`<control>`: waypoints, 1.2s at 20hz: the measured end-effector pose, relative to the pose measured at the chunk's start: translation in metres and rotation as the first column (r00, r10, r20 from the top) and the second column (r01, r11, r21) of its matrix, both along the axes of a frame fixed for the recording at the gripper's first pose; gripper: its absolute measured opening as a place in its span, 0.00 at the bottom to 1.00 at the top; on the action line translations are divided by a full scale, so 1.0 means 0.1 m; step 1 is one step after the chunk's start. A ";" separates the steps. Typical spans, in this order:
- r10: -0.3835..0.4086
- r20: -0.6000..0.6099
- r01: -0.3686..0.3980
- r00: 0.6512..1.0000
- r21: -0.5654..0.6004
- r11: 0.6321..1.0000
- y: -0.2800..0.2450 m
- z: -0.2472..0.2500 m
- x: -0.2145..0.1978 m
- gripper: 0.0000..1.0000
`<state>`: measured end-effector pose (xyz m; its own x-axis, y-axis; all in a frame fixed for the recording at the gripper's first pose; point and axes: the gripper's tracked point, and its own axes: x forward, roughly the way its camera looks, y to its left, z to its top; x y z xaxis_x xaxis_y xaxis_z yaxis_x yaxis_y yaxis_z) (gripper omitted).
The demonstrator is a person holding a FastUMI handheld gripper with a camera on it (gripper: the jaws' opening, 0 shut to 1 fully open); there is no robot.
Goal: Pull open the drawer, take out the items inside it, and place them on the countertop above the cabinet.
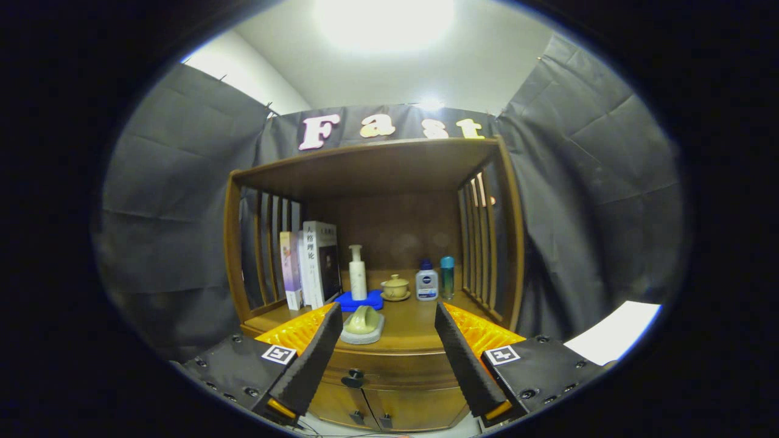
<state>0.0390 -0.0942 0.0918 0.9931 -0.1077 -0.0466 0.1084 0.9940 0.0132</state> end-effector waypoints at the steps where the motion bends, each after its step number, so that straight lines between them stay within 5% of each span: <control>1: -0.015 0.008 0.014 1.000 0.015 1.000 -0.06 0.06 -0.09 0.97; 7: -0.067 0.079 0.070 0.995 -0.045 0.997 -0.15 0.27 -0.53 0.98; 24: -0.042 -0.039 0.038 0.998 -0.087 0.995 0.16 -0.03 -0.49 0.98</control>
